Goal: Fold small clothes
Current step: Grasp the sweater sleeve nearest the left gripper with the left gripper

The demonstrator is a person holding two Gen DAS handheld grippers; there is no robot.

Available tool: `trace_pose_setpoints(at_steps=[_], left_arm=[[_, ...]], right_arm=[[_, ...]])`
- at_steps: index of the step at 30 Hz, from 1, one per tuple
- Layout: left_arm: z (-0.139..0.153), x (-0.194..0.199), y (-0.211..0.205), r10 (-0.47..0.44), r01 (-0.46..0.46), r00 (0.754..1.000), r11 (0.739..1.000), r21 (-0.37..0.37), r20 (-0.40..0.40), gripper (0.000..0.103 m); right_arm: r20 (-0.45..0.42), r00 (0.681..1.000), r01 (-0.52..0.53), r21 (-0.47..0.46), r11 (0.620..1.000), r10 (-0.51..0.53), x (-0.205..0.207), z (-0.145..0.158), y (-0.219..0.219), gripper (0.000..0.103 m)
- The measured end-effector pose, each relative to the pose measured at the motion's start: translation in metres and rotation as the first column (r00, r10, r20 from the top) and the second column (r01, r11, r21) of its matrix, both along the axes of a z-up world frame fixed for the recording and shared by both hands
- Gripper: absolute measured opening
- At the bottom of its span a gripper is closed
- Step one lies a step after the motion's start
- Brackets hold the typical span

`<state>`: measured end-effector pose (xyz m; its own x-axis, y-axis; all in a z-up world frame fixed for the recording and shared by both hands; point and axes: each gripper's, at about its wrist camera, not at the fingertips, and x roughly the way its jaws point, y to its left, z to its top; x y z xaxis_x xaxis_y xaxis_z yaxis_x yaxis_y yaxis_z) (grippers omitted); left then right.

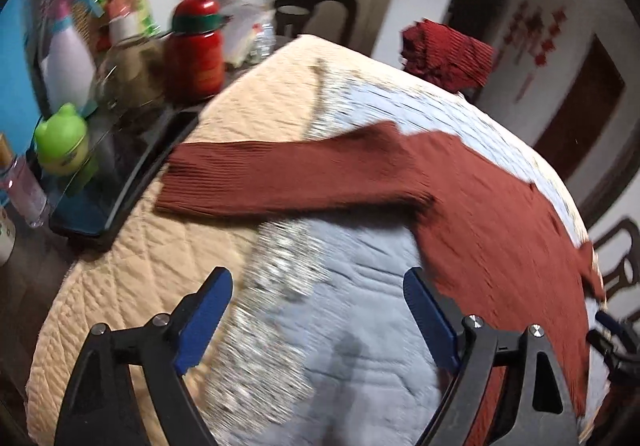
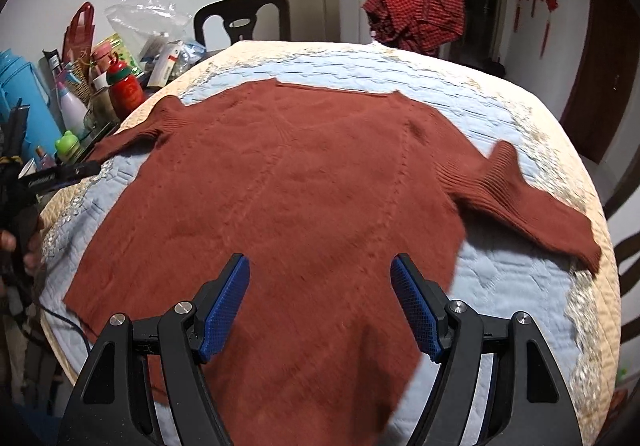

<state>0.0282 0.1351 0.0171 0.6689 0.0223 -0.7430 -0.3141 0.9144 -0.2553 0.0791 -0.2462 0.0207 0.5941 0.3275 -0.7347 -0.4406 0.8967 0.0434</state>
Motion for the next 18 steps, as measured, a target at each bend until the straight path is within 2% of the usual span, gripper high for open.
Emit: trace_pose_setpoints(at_steps=[4,11,15,18], left_arm=[[-0.007,0.002,0.023,0.060,-0.060,0.998,0.996,-0.061,-0.001,0.089],[-0.019,0.022,0.048,0.106,-0.108,0.994,0.980,-0.169,-0.020,0.085],[-0.019,0.033,0.050,0.119,-0.121,0.993,0.982,-0.144,-0.023,0.077],[-0.019,0.043,0.053,0.141,-0.145,0.989,0.984,-0.101,-0.042,0.065]], right_arm=[[-0.012,1.000,-0.025,0.003,1.000,0.025,0.008,-0.003,0.012,0.073],[-0.031,0.999,-0.030,0.006,1.000,0.031,0.021,-0.007,0.021,0.073],[-0.035,0.999,-0.025,0.010,1.000,0.025,0.027,-0.006,0.022,0.073],[-0.041,0.999,-0.022,0.012,1.000,0.022,0.032,-0.007,0.023,0.073]])
